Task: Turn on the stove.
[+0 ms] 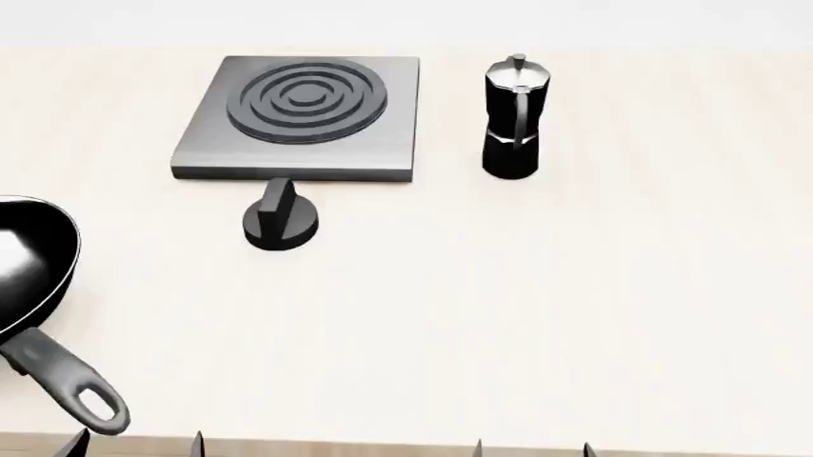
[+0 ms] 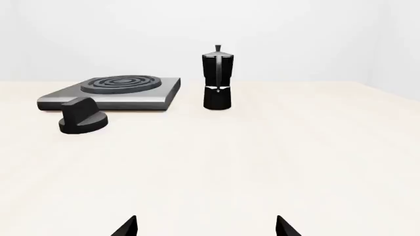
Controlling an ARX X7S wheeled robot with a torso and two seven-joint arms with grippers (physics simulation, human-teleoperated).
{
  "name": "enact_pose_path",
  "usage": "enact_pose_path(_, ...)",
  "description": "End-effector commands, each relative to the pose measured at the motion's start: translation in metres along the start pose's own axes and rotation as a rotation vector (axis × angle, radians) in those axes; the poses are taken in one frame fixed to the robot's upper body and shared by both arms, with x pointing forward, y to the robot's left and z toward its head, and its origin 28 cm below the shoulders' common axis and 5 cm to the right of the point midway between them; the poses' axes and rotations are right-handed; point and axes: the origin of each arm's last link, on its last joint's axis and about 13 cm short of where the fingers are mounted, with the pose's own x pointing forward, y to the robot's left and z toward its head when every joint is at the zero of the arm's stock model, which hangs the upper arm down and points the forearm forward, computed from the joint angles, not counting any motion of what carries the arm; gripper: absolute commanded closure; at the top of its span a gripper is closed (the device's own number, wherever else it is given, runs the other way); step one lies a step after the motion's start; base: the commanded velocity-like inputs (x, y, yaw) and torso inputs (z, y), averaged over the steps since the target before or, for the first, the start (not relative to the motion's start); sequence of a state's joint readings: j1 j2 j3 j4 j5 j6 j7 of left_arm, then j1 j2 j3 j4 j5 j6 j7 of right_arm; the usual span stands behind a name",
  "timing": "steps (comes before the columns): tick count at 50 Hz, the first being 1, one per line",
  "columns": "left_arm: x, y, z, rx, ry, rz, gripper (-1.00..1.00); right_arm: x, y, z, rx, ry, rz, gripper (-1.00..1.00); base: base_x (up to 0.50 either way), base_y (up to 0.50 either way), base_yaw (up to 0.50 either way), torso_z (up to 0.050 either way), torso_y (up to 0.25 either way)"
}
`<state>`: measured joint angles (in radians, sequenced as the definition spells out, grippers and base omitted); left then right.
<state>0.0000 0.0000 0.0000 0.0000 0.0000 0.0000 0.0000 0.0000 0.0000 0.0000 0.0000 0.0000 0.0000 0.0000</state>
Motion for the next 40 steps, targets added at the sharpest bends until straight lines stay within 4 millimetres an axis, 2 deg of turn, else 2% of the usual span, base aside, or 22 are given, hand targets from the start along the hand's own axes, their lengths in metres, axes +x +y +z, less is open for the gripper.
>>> enact_pose_path(1,-0.001,0.0,0.0,-0.001,0.001,0.003,-1.0,0.001,0.0,-0.002,0.002,0.007,-0.003,-1.0,0.0,0.0,0.0,0.0,0.0)
enact_pose_path(11,-0.002,0.0,0.002,-0.01,0.002,0.013,-1.0,0.0,0.0,-0.001,-0.009,0.002,-0.011,-1.0,0.0,0.0,0.0,0.0,0.0)
enact_pose_path(15,-0.004,-0.002,0.005,0.013,-0.023,-0.003,-1.0,-0.003,0.002,0.002,-0.08,-0.003,0.007,-1.0,0.0,0.0,0.0,0.0,0.0)
enact_pose_path(17,-0.004,-0.003,0.007,0.012,-0.023,-0.004,-1.0,-0.005,0.003,0.007,-0.049,-0.007,0.014,-1.0,0.0,0.0,0.0,0.0,0.0)
enact_pose_path(26,-0.009,-0.003,0.028,0.054,-0.063,0.001,-1.0,-0.009,0.004,0.028,-0.117,-0.01,0.019,-1.0,0.0,0.0,0.0,0.0,0.0)
enact_pose_path(30,-0.011,-0.003,0.037,0.072,-0.071,0.001,-1.0,-0.012,0.006,0.044,-0.136,-0.02,0.039,-1.0,0.0,0.0,0.0,0.0,0.0)
enact_pose_path(34,-0.012,-0.004,0.051,0.085,-0.086,-0.014,-1.0,-0.015,0.009,0.07,-0.146,-0.051,0.039,-1.0,0.0,0.0,0.0,0.0,0.0)
enact_pose_path(40,-0.01,-0.004,0.066,0.104,-0.127,-0.012,-1.0,-0.016,0.011,0.092,-0.163,-0.098,0.027,-1.0,0.0,0.0,0.0,0.0,0.0)
